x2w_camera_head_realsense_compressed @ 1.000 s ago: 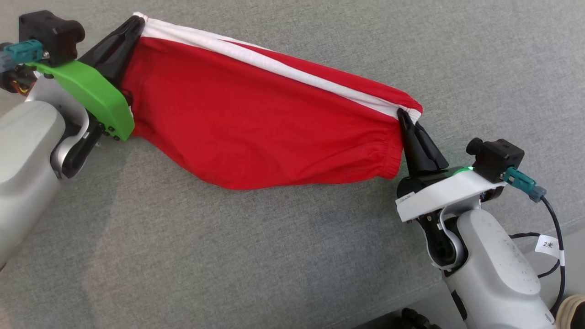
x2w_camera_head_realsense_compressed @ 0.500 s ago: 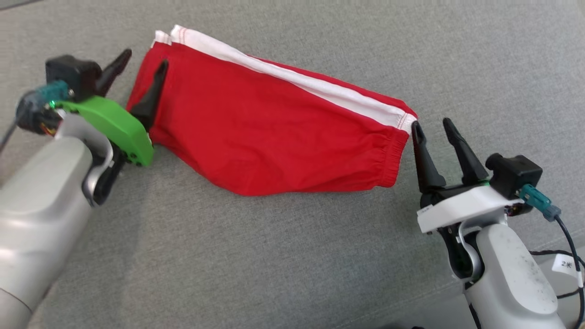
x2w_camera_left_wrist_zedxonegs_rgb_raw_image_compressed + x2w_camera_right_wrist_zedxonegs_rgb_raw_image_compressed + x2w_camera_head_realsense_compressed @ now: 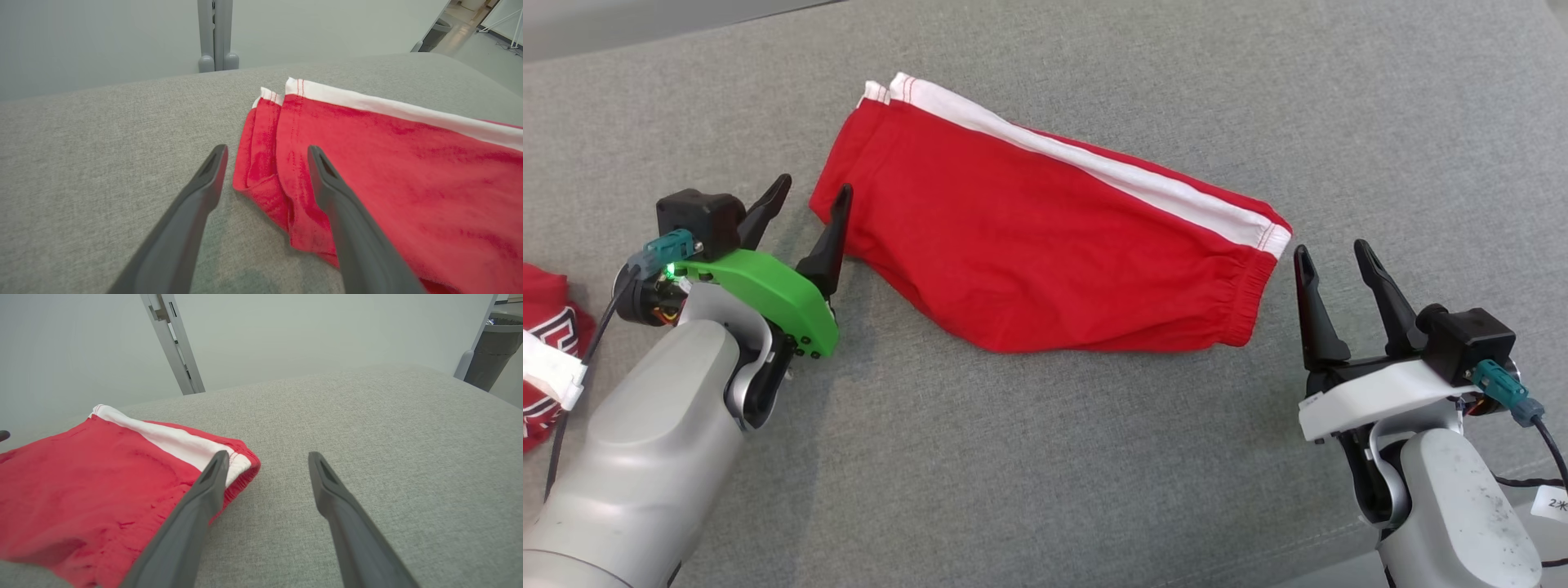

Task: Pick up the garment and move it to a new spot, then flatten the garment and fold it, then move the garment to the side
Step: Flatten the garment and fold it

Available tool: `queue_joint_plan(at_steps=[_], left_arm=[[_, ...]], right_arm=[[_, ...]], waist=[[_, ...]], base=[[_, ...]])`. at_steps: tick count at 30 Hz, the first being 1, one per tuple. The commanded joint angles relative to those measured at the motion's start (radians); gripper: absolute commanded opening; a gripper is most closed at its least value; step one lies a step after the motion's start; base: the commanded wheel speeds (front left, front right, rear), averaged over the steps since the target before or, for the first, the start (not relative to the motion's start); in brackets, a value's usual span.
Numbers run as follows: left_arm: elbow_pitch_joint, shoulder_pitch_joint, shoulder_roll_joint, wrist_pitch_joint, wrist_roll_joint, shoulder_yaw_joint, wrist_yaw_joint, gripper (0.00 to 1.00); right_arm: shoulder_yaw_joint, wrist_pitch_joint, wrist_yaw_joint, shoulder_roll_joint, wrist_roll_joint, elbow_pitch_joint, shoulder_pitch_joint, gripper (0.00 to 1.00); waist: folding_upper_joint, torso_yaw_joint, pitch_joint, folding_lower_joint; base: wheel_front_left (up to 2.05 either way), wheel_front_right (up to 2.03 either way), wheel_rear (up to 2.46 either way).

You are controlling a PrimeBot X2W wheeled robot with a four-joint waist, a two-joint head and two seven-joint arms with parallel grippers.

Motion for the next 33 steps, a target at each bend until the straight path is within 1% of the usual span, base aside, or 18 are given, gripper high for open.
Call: queue_joint_plan(at_steps=[1,8,10,15,16,17,18,21,23,26,28,29,30,33], left_arm=[[0.012,-0.005,0.002,0.000,0.002,-0.004,0.003,1.00],[0.050,-0.044,0.015,-0.001,-0.043,-0.065,0.003,1.00],[0.075,-0.055,0.022,-0.001,-0.038,-0.085,0.003,1.00],[0.167,-0.056,0.000,0.016,-0.052,-0.144,0.003,1.00],[0.173,-0.053,-0.004,0.016,-0.054,-0.153,0.003,0.80],[0.178,-0.043,-0.012,0.021,-0.064,-0.167,0.003,0.28],[0.178,-0.036,-0.017,0.026,-0.070,-0.179,0.003,0.00],[0.179,-0.013,-0.029,0.026,-0.091,-0.211,0.003,0.00],[0.193,-0.006,-0.036,0.015,-0.104,-0.212,0.003,0.00],[0.223,0.013,-0.061,0.007,-0.114,-0.186,0.003,0.00],[0.243,0.036,-0.079,0.003,-0.128,-0.149,0.007,0.00],[0.241,0.050,-0.088,0.002,-0.131,-0.113,0.012,0.00],[0.237,0.065,-0.094,0.002,-0.122,-0.093,0.012,0.00],[0.214,0.136,-0.115,0.001,-0.090,-0.011,0.028,0.00]], right_arm=[[0.001,-0.005,-0.002,-0.003,-0.008,-0.002,-0.002,1.00],[0.005,-0.005,-0.002,-0.003,0.000,-0.006,-0.012,1.00],[0.005,-0.005,-0.002,-0.003,0.001,-0.007,-0.010,1.00],[0.002,-0.005,-0.002,-0.003,0.005,-0.008,-0.002,1.00],[0.001,-0.005,-0.002,-0.003,0.005,-0.007,-0.001,1.00],[-0.002,-0.005,-0.002,-0.003,0.004,-0.005,0.002,1.00],[-0.005,-0.005,-0.002,-0.003,0.005,-0.004,0.005,1.00],[-0.016,-0.005,-0.002,-0.003,0.004,0.006,0.010,1.00],[-0.024,-0.005,-0.002,-0.003,-0.003,0.016,0.017,1.00],[-0.033,-0.005,-0.002,-0.003,-0.020,0.035,0.029,1.00],[-0.036,-0.005,-0.002,-0.003,-0.034,0.048,0.036,1.00],[-0.044,-0.005,-0.002,-0.003,-0.039,0.057,0.043,1.00],[-0.047,-0.005,-0.002,-0.003,-0.045,0.065,0.050,1.00],[-0.059,-0.005,-0.002,-0.003,-0.057,0.087,0.072,1.00]], waist=[[0.0000,-0.010,0.019,0.0000],[0.0000,-0.036,0.061,0.0000],[0.0000,-0.043,0.068,0.0000],[0.0000,-0.052,0.068,0.0000],[0.0000,-0.052,0.066,0.0000],[0.0000,-0.049,0.060,0.0000],[0.0000,-0.047,0.054,0.0000],[0.0000,-0.031,0.030,0.0000],[0.0000,-0.015,0.002,0.0000],[0.0000,0.010,-0.040,0.0000],[0.0000,0.030,-0.074,0.0000],[0.0000,0.043,-0.094,0.0000],[0.0000,0.053,-0.108,0.0000],[0.0000,0.089,-0.158,0.0000]], base=[[0.00,0.00,0.00],[0.00,0.00,0.00],[0.00,0.00,0.00],[0.00,0.00,0.00],[0.00,0.00,0.00],[0.00,0.00,0.00],[0.00,0.00,0.00],[0.00,0.00,0.00],[0.00,0.00,0.00],[0.00,0.00,0.00],[0.00,0.00,0.00],[0.00,0.00,0.00],[0.00,0.00,0.00],[0.00,0.00,0.00]])
